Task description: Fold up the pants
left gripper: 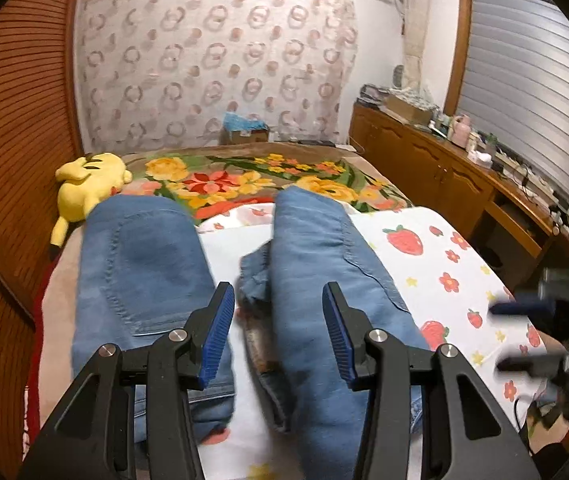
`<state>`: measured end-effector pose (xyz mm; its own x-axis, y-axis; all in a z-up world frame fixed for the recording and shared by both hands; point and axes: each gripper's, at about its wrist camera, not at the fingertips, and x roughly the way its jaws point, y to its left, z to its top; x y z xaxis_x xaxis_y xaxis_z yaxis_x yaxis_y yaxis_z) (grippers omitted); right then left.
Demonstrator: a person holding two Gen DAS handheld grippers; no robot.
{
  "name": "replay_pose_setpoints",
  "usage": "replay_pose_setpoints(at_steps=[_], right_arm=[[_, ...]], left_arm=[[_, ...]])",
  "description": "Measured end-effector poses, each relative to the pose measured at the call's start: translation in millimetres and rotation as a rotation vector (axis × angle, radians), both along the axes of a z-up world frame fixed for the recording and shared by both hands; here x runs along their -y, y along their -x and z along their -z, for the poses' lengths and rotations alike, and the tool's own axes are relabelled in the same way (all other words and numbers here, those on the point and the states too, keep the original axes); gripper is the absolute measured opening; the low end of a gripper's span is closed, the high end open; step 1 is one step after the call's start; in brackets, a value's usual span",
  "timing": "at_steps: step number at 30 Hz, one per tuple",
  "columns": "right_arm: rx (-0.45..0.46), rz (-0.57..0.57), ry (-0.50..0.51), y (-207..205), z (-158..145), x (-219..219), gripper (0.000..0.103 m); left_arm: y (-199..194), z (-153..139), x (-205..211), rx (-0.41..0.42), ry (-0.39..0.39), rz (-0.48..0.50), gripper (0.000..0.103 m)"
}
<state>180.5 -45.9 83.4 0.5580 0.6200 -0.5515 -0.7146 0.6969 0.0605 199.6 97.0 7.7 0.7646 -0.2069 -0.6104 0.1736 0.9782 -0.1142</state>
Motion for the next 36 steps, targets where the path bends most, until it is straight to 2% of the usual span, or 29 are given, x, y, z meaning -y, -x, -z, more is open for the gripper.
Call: replay_pose_setpoints(at_steps=[2, 5, 10, 13, 16, 22, 24, 30, 31, 32, 34, 36], right_arm=[[0.001, 0.049, 0.012, -8, 3, 8, 0.053], [-0.039, 0.086, 0.037, -37, 20, -7, 0.058], [-0.17, 0.09, 0.018, -90, 52, -31, 0.058], [-0.2, 0.091, 0.008, -103, 64, -44, 0.058], [-0.221, 0.075, -0.001, -110, 70, -56, 0.064], [-0.269, 0.066, 0.001, -123, 87, -70, 0.07], [-0.291, 0.064, -0.016, -138, 81, -54, 0.075], [-0.345, 0.042, -0.067, -150, 79, -20, 0.077], [-0.357, 0.038, -0.079, -154, 80, -6, 0.077], [-0.369, 0.033, -0.091, -158, 83, -4, 0.077], [-0.388, 0.019, -0.114, -162, 87, 2, 0.076], [-0.402, -0.003, -0.131, -164, 89, 4, 0.063]], left_arm=[[-5, 9, 4, -0.03, 0.005, 0.012, 0.047], [-12, 30, 12, -0.095, 0.002, 0.016, 0.047], [-19, 63, 14, -0.193, 0.017, 0.006, 0.047], [-23, 74, 14, -0.235, 0.031, 0.004, 0.047], [-27, 83, 15, -0.268, 0.023, 0.007, 0.048], [-33, 92, 15, -0.29, 0.048, 0.0, 0.05], [-32, 92, 15, -0.283, 0.046, -0.003, 0.05], [-29, 91, 16, -0.273, 0.041, 0.002, 0.05], [-29, 91, 16, -0.27, 0.041, 0.004, 0.048], [-27, 90, 14, -0.27, 0.053, 0.012, 0.042], [-24, 90, 15, -0.27, 0.074, 0.023, 0.036], [-23, 89, 17, -0.27, 0.083, 0.034, 0.03]])
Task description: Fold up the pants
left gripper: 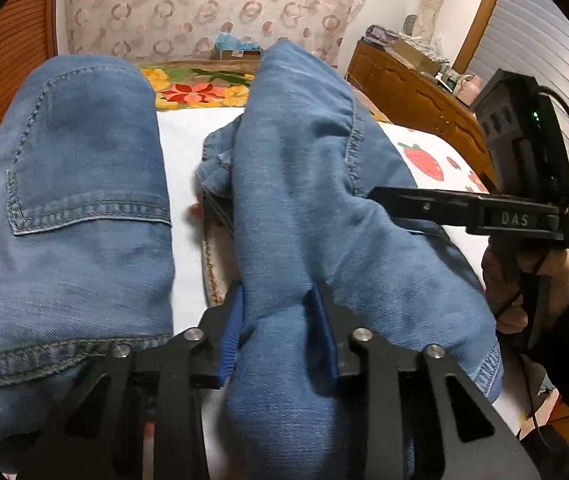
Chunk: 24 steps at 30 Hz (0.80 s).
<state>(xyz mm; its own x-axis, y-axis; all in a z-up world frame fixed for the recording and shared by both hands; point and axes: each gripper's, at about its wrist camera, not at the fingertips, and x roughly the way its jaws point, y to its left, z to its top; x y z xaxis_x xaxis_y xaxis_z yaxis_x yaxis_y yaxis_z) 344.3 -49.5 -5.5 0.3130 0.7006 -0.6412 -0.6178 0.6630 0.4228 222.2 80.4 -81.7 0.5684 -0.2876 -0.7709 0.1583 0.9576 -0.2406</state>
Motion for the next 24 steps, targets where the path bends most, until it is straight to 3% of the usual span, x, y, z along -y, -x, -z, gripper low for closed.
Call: replay_pose_setpoints(at_steps=[2, 3, 6, 15, 24], right_arm=[[0.015, -0.024, 0.011, 2, -2, -1, 0.053], [0.022, -0.035, 0.008, -1, -4, -2, 0.042], [0.08, -0.059, 0.0, 9, -22, -1, 0.025], [0.303, -0.185, -0.033, 52, -115, -32, 0.02], [0.469, -0.312, -0.051, 87, -184, -75, 0.02]], left_arm=[[1, -1, 1, -0.001, 0.017, 0.011, 0.02], [3, -1, 2, 0.003, 0.017, 0.018, 0.018], [6, -7, 1, 0.013, 0.042, 0.022, 0.011], [34, -61, -13, 0.166, 0.118, 0.011, 0.01], [68, -130, -63, 0.352, 0.104, -0.103, 0.01]])
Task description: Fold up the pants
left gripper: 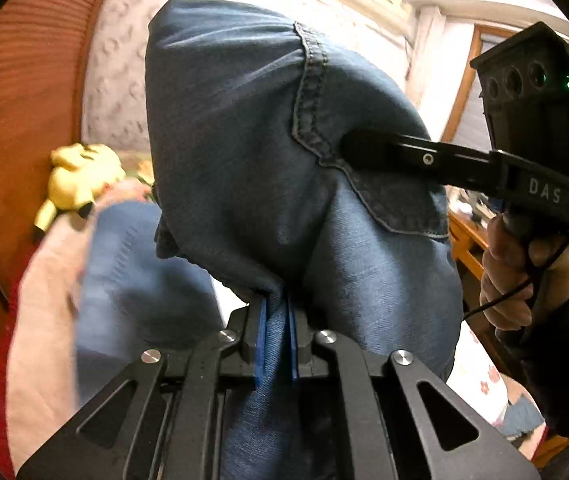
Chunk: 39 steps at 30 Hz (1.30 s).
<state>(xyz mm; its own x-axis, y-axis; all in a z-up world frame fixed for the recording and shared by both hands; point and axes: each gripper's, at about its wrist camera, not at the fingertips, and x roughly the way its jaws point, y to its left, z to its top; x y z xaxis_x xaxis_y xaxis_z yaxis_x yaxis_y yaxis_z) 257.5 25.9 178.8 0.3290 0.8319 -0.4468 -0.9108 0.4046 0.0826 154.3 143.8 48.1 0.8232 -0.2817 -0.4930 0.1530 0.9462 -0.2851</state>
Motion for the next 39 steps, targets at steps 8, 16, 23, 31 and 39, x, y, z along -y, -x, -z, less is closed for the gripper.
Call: replay_pose_setpoints(at_steps=[8, 16, 23, 31, 39], right_arm=[[-0.014, -0.158, -0.085, 12, -25, -49, 0.02], [-0.138, -0.082, -0.049, -67, 49, -83, 0.024], [-0.129, 0.151, 0.197, -131, 132, -81, 0.049], [-0.093, 0.221, 0.178, -107, 105, -54, 0.061], [-0.067, 0.264, 0.071, -45, 105, -3, 0.061]], left_arm=[[40, -40, -53, 0.087, -0.051, -0.149, 0.01], [6, -13, -79, -0.02, -0.138, -0.225, 0.01], [-40, 53, -82, -0.192, -0.127, -0.206, 0.014], [-46, 43, -83, -0.172, -0.168, -0.208, 0.041], [-30, 18, -59, -0.082, -0.202, -0.184, 0.069]])
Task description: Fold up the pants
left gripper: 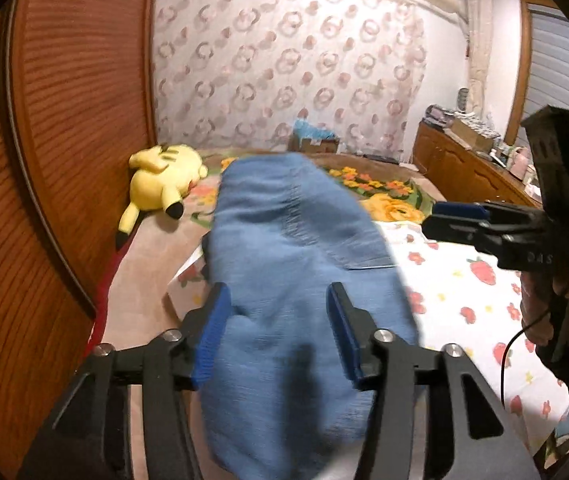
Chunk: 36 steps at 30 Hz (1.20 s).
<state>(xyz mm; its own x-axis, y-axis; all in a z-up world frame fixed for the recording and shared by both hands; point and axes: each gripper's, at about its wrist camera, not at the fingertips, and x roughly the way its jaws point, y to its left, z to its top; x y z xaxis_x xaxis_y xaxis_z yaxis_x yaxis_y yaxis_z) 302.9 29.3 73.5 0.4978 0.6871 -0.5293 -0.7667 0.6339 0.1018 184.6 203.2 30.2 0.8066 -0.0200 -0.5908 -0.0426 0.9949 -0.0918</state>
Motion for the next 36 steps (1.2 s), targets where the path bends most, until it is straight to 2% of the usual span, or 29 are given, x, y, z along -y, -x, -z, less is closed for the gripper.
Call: replay_pose_setpoints(at_steps=[1, 5, 8, 14, 19, 26, 36], right_arm=[[0.007, 0.01, -0.01, 9, -1, 9, 0.061], [0.047, 0.058, -0.042, 50, -8, 47, 0.061], [0.086, 0.1, -0.063, 81, -13, 76, 0.063], [0.165, 0.199, -0.079, 136, -19, 125, 0.07], [0.216, 0.278, -0.091, 184, -17, 154, 0.07], [0.259, 0.352, -0.107, 238, -10, 170, 0.07], [0.274, 0.428, -0.12, 294, 12, 163, 0.071]], left_arm=[[3, -4, 6, 0.017, 0.003, 0.008, 0.079], [14, -17, 38, 0.06, 0.007, 0.056, 0.081], [23, -26, 66, 0.089, 0.0, 0.101, 0.087], [47, -39, 114, 0.147, -0.013, 0.142, 0.088], [73, -46, 145, 0.201, -0.019, 0.127, 0.088], [100, -46, 176, 0.196, -0.067, 0.106, 0.088], [131, -41, 192, 0.199, -0.077, 0.092, 0.088]])
